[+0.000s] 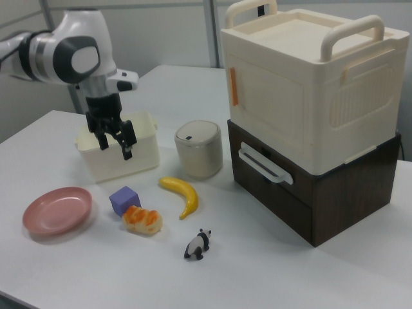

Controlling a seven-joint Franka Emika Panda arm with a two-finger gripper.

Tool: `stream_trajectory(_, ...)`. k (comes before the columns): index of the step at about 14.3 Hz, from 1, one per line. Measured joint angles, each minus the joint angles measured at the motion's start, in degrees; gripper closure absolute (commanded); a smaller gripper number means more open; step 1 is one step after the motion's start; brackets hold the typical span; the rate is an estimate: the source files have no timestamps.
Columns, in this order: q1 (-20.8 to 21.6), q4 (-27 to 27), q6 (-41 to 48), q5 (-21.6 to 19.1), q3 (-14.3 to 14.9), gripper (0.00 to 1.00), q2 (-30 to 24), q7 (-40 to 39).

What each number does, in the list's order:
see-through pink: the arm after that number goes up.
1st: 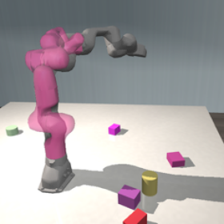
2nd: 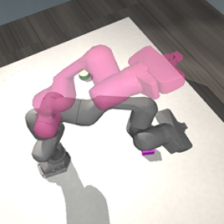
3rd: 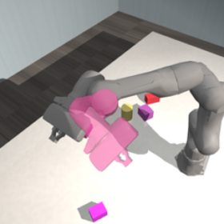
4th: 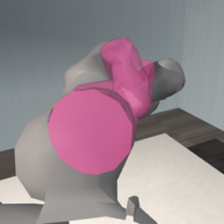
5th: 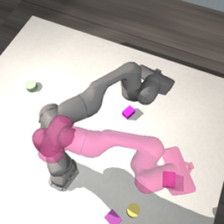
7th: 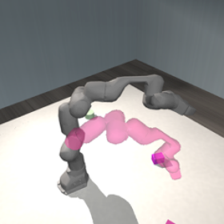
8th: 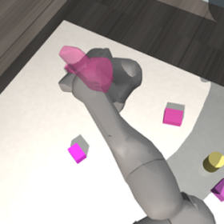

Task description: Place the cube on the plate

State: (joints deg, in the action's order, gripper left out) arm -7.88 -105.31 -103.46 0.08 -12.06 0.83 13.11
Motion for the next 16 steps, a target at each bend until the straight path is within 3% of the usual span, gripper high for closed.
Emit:
stream_trajectory(7, 0.33, -3.6, -4.46, 6.94, -3.1, 0.0, 4.34, 6.74)
stream_trajectory(11, 0.86, -6.27, -11.02, 12.27, -3.14, 0.0, 8.49, 12.87)
stream_trajectory(16, 2.66, -6.64, -11.98, 16.01, -3.22, 0.0, 12.29, 17.66)
